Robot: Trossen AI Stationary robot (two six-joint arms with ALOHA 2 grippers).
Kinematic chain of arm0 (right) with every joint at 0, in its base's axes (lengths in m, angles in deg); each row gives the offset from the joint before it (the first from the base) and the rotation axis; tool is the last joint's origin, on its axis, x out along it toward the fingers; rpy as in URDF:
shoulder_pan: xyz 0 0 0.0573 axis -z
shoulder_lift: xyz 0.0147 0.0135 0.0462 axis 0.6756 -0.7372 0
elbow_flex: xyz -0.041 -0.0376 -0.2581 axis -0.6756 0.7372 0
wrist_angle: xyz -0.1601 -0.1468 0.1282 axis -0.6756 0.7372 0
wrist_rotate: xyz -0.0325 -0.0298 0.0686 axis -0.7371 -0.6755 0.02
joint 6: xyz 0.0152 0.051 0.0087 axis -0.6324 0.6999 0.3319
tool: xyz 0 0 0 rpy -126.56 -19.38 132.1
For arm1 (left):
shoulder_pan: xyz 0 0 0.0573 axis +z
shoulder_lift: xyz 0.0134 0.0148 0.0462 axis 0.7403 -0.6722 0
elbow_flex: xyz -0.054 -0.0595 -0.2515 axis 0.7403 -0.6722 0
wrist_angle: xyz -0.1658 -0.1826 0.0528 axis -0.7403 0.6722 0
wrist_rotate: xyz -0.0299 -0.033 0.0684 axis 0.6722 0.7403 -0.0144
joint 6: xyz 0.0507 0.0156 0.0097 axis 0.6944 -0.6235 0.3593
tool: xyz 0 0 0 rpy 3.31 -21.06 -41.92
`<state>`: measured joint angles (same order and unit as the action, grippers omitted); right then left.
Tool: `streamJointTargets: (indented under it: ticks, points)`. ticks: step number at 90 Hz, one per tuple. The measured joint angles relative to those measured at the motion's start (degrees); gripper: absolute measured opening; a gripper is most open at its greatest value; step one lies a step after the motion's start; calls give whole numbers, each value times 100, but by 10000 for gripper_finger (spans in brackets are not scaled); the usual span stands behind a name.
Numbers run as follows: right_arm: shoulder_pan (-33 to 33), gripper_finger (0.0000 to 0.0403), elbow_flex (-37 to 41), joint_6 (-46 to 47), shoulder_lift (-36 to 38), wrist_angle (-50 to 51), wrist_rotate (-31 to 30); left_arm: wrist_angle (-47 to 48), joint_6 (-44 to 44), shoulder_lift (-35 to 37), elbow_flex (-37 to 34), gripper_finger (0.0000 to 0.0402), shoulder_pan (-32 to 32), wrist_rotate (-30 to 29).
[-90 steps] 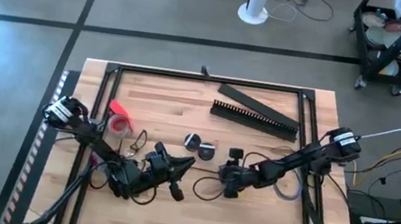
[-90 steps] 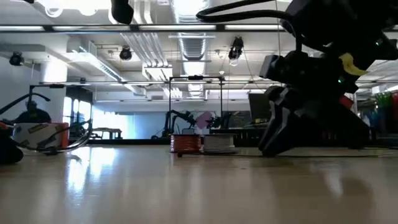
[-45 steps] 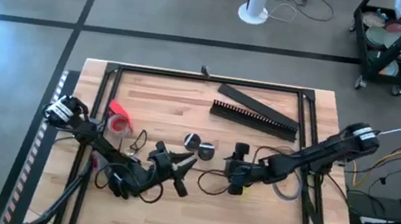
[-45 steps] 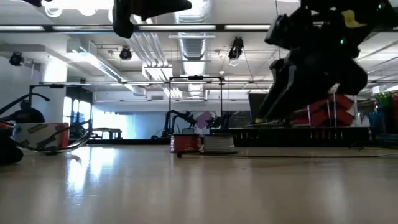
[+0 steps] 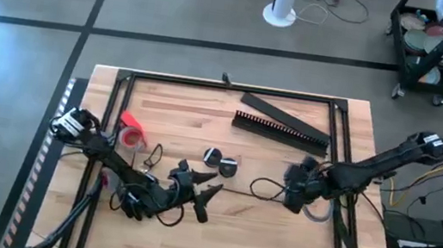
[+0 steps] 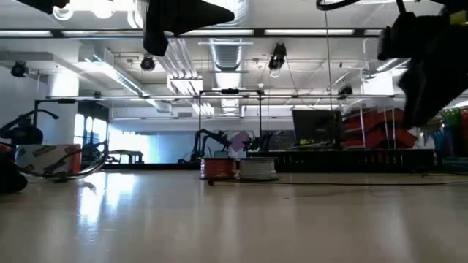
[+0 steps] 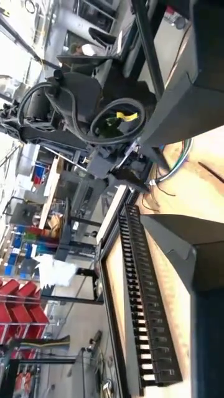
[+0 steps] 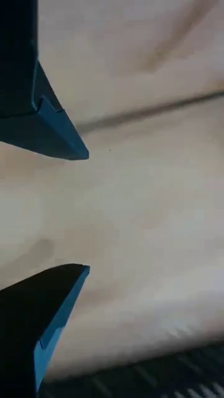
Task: Ziptie cables
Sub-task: Wrap the black zip tie on the cables
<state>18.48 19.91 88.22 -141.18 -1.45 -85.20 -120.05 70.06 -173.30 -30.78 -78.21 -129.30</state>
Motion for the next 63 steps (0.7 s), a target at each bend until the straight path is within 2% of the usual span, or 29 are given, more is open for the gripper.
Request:
streamJointTargets:
  ticks: [15,26,42,63]
  points:
    - [-41,250,148,1203,-54,784,381,-11,19,0,159,154,346,37]
    - [-91,229,357,1999,-211,1370,521,24,20,0,284,140,627,499]
    - [-107,203,717,2638,-365,852,821,338,10,0,492,122,944,1078]
    - [-110,181,1087,3551,-415,204,905,776,136,2,732,103,994,1165]
